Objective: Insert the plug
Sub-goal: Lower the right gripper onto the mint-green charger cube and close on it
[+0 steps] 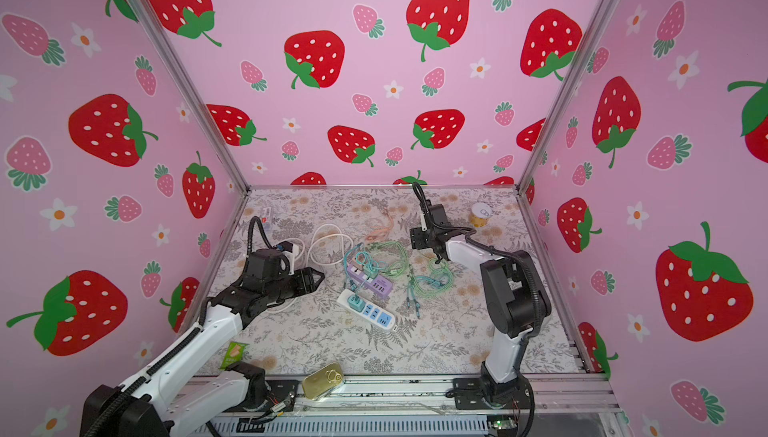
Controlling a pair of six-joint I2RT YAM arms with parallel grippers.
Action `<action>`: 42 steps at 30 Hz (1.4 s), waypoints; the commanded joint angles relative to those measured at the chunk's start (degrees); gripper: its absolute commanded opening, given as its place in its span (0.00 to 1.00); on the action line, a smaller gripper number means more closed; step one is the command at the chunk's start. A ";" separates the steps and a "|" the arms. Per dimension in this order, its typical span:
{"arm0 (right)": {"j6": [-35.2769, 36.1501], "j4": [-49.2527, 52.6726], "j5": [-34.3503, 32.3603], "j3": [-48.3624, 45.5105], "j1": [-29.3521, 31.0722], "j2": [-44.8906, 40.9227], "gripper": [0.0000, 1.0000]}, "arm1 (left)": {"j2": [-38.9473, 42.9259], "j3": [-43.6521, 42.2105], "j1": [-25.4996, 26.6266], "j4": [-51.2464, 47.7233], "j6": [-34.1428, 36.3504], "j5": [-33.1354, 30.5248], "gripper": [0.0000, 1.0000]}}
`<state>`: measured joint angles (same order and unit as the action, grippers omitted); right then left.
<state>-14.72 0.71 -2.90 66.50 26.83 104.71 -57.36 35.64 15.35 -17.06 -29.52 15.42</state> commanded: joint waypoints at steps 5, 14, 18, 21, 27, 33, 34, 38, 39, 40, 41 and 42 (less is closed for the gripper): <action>-7.05 -2.95 -1.91 3.79 -0.02 4.16 0.73 | 1.25 1.44 -0.51 -0.74 0.71 -0.84 0.65; -9.88 -3.93 -3.81 6.17 -0.02 8.71 0.71 | 1.86 0.75 -0.59 -0.92 0.69 -0.74 0.65; -10.50 -4.77 -6.13 7.08 0.05 10.59 0.71 | 1.95 0.40 -0.65 -0.52 0.67 -0.85 0.65; -10.78 -4.93 -6.88 7.97 0.04 11.95 0.71 | 1.58 0.40 -0.68 -0.32 0.70 -0.66 0.65; -10.85 -5.03 -6.67 9.95 -0.02 15.26 0.72 | 1.14 0.07 -0.63 0.70 0.22 -0.37 0.65; -11.03 -5.24 -6.81 10.80 0.00 17.17 0.71 | 0.86 0.13 -0.67 0.59 0.32 -0.04 0.65; -11.12 -5.14 -7.02 10.84 -0.02 17.36 0.70 | 0.77 0.06 -0.63 0.63 0.29 -0.04 0.65; -10.79 -5.50 -8.54 10.76 -0.02 17.59 0.69 | 0.82 -0.13 -0.68 0.54 0.47 -0.14 0.65; -10.45 -5.83 -9.09 10.71 -0.02 17.77 0.68 | 0.77 -0.13 -0.64 0.60 0.45 -0.18 0.65; -10.14 -6.00 -9.54 10.88 -0.02 17.91 0.68 | 0.69 -0.06 -0.63 0.58 0.43 -0.05 0.65; -9.70 -5.94 -9.66 11.22 -0.11 18.31 0.67 | 0.61 0.02 -0.69 0.61 0.47 0.03 0.65; -9.34 -5.77 -9.63 11.61 -0.11 18.70 0.67 | 0.56 0.08 -0.61 0.55 0.51 0.11 0.65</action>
<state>-24.18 -4.32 -10.48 76.34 26.83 121.32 -56.69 35.59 14.98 -16.78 -29.54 15.46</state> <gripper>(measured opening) 0.674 0.648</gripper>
